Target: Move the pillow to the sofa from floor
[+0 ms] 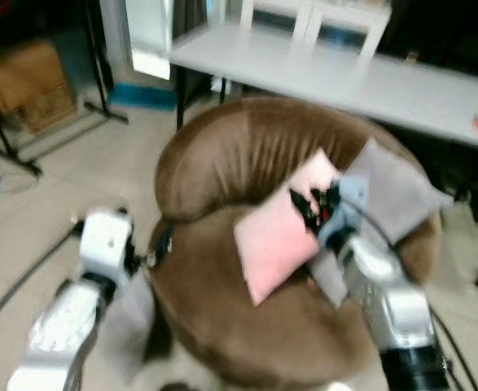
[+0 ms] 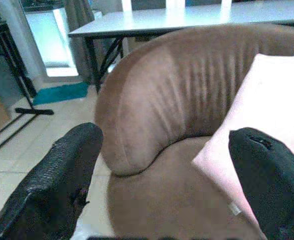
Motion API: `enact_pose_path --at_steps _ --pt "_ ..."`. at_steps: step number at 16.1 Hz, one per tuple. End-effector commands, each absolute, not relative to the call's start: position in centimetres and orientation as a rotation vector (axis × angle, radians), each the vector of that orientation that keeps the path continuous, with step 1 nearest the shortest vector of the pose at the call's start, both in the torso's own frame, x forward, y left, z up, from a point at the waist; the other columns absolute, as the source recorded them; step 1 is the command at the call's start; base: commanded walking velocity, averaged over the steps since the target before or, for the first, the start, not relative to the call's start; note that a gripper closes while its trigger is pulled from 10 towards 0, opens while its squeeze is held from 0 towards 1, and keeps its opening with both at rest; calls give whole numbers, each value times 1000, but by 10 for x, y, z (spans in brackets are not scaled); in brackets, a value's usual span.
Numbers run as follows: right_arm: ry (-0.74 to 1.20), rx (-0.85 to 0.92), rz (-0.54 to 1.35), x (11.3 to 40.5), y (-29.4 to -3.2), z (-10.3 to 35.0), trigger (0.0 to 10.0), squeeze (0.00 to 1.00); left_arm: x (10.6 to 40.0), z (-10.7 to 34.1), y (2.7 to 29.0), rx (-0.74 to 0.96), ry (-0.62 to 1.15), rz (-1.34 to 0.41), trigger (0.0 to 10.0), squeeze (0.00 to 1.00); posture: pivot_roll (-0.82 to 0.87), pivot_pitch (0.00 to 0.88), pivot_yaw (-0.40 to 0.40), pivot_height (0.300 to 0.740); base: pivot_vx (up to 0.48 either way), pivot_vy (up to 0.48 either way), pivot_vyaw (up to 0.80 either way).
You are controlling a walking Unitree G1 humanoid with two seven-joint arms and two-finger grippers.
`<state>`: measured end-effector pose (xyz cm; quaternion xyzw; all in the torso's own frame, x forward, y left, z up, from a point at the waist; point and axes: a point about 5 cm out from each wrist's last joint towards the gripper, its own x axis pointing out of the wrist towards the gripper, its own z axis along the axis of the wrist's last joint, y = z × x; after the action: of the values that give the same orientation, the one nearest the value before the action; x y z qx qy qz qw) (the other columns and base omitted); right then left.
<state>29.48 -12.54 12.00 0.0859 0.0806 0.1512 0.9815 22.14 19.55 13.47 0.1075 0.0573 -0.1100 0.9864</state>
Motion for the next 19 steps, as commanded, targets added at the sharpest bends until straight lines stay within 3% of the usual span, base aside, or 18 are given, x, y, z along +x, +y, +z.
enact_pose_path --at_steps 1,8,12,19 --pt "157 175 305 296 -124 124 10000 0 223 137 195 225 103 -220 10000 0 59 0 -90 740 0 386 0" --pt "152 181 304 295 -124 124 10000 0 221 138 196 231 101 -214 10000 0 59 0 -90 740 0 367 0" --pt "146 148 381 292 -118 126 10000 0 222 141 197 227 80 -195 10000 0 57 0 -90 740 0 0 0" --pt "154 127 454 288 -112 125 10000 0 224 141 197 215 79 -196 10000 0 57 0 -89 740 144 0 800"
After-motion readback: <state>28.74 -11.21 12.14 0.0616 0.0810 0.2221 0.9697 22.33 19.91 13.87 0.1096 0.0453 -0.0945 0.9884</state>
